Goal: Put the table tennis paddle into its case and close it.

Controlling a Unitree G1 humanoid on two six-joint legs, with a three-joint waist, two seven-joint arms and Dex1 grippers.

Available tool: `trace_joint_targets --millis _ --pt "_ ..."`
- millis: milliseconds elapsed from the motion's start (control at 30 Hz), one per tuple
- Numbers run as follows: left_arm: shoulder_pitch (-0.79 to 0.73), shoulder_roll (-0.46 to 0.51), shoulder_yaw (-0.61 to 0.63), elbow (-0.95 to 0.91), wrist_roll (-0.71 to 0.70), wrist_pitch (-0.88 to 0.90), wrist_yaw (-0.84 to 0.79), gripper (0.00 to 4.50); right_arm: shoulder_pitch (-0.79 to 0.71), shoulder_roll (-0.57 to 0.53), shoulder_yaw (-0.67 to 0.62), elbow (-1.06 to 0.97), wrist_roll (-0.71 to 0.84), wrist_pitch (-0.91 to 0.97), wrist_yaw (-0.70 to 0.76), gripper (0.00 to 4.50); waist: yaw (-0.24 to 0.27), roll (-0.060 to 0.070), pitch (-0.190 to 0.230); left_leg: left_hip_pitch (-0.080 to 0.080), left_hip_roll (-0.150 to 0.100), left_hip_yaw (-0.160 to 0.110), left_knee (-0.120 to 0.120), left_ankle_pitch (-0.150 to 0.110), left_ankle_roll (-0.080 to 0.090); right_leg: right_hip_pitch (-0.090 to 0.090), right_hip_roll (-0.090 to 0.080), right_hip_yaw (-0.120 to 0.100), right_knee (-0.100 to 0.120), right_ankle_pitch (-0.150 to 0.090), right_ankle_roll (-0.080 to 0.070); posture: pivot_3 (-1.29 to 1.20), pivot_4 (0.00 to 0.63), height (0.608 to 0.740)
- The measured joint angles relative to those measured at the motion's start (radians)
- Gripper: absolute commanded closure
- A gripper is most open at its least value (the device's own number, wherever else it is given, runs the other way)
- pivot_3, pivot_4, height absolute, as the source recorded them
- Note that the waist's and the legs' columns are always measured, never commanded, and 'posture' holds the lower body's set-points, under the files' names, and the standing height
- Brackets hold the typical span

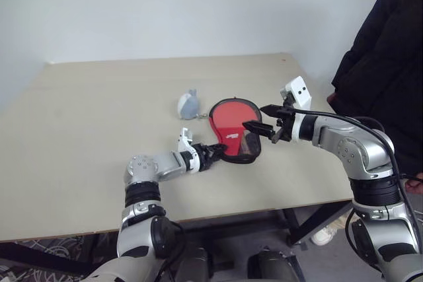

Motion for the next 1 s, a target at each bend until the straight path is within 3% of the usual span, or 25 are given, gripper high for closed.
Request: trace_joint_targets --millis 333,633,800,1000 --pt "0.010 0.001 -0.038 -0.022 0.026 0.007 -0.032 3.39 0.061 -0.169 0.117 0.015 -0.086 -0.136 0.155 0.00 0.000 0.000 0.000 0.000 -0.001 0.000 0.000 0.000 0.000 0.001 -0.001 0.000 -0.002 0.000 0.000 0.00 0.000 0.725" --pt "0.011 -0.002 -0.044 -0.027 0.042 0.002 -0.045 3.39 0.096 -0.247 0.155 0.038 -0.137 -0.227 0.279 0.00 0.000 0.000 0.000 0.000 -0.001 -0.001 0.000 0.000 0.000 0.001 -0.001 -0.001 -0.002 0.000 0.000 0.00 0.000 0.725" --pt "0.008 -0.013 -0.043 -0.038 0.043 -0.003 -0.049 4.43 0.109 -0.247 0.157 0.038 -0.139 -0.229 0.290 0.00 0.001 0.000 0.000 0.003 -0.001 -0.002 0.002 0.000 0.000 0.004 -0.001 -0.002 -0.002 0.000 0.000 0.00 0.000 0.725" --pt "0.004 -0.018 -0.043 -0.035 0.048 -0.014 -0.044 4.43 0.121 -0.248 0.158 0.035 -0.146 -0.230 0.309 0.00 0.001 0.001 0.000 0.003 -0.001 -0.004 0.005 0.000 0.000 0.006 -0.001 -0.002 -0.002 0.000 0.000 0.00 0.000 0.725"
